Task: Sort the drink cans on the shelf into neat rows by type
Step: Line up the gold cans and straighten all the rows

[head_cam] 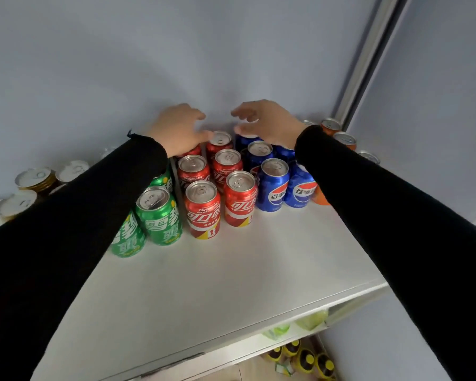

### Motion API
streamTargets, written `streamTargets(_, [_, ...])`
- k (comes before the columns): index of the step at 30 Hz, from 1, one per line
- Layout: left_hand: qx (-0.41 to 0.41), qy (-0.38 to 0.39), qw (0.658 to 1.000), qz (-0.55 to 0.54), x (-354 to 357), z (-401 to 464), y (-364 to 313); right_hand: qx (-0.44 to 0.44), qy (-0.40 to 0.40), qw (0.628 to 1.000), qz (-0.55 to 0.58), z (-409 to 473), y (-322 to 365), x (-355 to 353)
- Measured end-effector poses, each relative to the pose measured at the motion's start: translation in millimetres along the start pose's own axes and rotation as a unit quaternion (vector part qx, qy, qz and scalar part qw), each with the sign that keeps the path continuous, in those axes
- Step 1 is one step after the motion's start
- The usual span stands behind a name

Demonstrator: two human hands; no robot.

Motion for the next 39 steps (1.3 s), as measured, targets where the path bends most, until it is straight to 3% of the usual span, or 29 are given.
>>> streamTargets(6, [0.136,0.001,0.989,-0.056,12.4,-18.5,-91.3,0.054,-0.007,0.999,-0.006,-73.0,-53.9,-49.4])
streamTargets(11, [0.170,0.049,0.984,0.000,41.3,-25.6,-125.6,0.004,0.026,0.995,-0.099,-106.0,-84.9,-51.1])
streamTargets(17, [0.117,0.063,0.989,0.062,50.4,-29.5,-143.0,-0.085,0.027,0.987,-0.134,-108.8,-102.7,-42.0])
streamTargets(25, [0.082,0.109,0.989,0.049,40.8,-38.1,-158.9,-0.130,0.037,0.984,-0.120,-102.4,-112.8,-41.7])
streamTargets(33, [0.012,0.139,0.989,-0.042,41.6,-30.3,-151.0,-0.126,0.050,0.988,-0.070,-87.1,-112.9,-52.9])
streamTargets(36, [-0.023,0.036,0.998,-0.048,33.5,-8.8,-137.1,-0.090,-0.036,0.995,-0.024,-64.7,-110.8,-66.0])
streamTargets(39, [-0.030,0.007,0.998,0.054,36.8,9.7,-125.1,-0.067,0.004,0.994,-0.088,-41.1,-108.1,-57.5])
Point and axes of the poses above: each hand's wrist, its own z-axis towards the middle knuckle, its own x-axis out of the palm, y = z × x, the point moved 2 cm from there along z, towards the middle knuckle, and after that the axes turned 10 degrees about -y, right-handed, at the moved point
